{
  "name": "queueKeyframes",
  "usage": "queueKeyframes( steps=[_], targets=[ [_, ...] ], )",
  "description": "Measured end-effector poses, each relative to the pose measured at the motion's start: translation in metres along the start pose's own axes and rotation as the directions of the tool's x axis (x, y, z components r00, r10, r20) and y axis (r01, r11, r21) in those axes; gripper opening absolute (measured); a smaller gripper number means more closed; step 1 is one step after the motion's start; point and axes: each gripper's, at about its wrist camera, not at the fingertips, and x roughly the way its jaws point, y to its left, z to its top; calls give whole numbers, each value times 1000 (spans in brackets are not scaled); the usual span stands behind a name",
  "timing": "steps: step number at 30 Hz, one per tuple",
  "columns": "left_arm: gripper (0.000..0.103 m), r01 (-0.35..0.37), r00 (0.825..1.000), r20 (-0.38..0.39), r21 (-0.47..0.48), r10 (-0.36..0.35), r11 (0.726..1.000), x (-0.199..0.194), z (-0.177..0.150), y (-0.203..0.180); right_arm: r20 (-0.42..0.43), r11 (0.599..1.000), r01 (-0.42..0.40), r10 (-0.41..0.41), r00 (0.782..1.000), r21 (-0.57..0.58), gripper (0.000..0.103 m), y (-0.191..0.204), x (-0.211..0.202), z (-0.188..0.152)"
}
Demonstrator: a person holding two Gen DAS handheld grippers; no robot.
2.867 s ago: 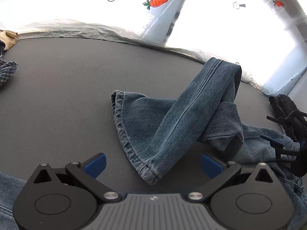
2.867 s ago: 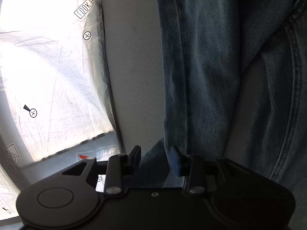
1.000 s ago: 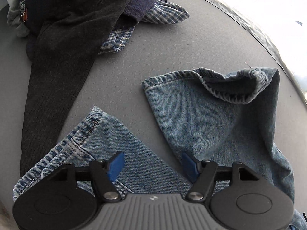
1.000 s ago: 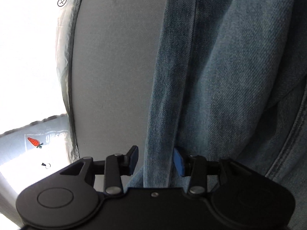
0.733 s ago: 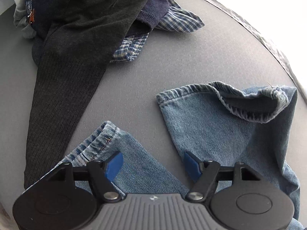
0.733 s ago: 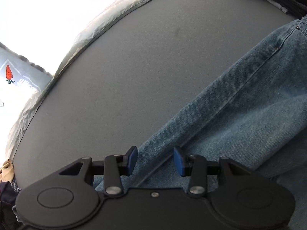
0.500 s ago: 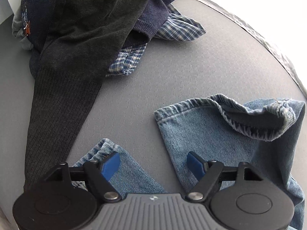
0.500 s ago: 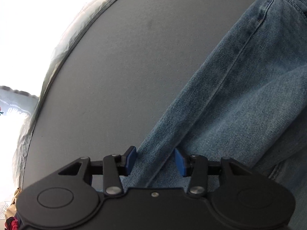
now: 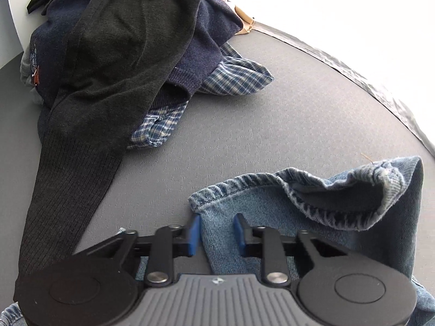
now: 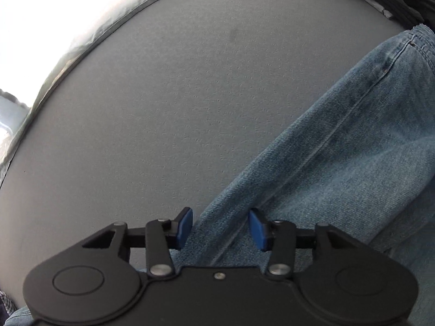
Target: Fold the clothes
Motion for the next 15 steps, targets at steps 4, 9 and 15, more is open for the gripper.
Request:
queueKeyframes(
  steps=[4, 9, 15],
  targets=[
    [3, 25, 1000, 1, -65, -25, 998, -6, 4, 10, 17, 995, -86, 85, 996, 43, 7, -36, -16, -7],
    [1, 94, 993, 80, -135, -84, 986, -46, 10, 29, 107, 967, -249, 242, 964, 56, 3, -73, -60, -21],
    [1, 195, 964, 212, -165, -159, 967, -129, 14, 44, 266, 923, -380, 380, 886, -51, 3, -151, -111, -25]
  ],
)
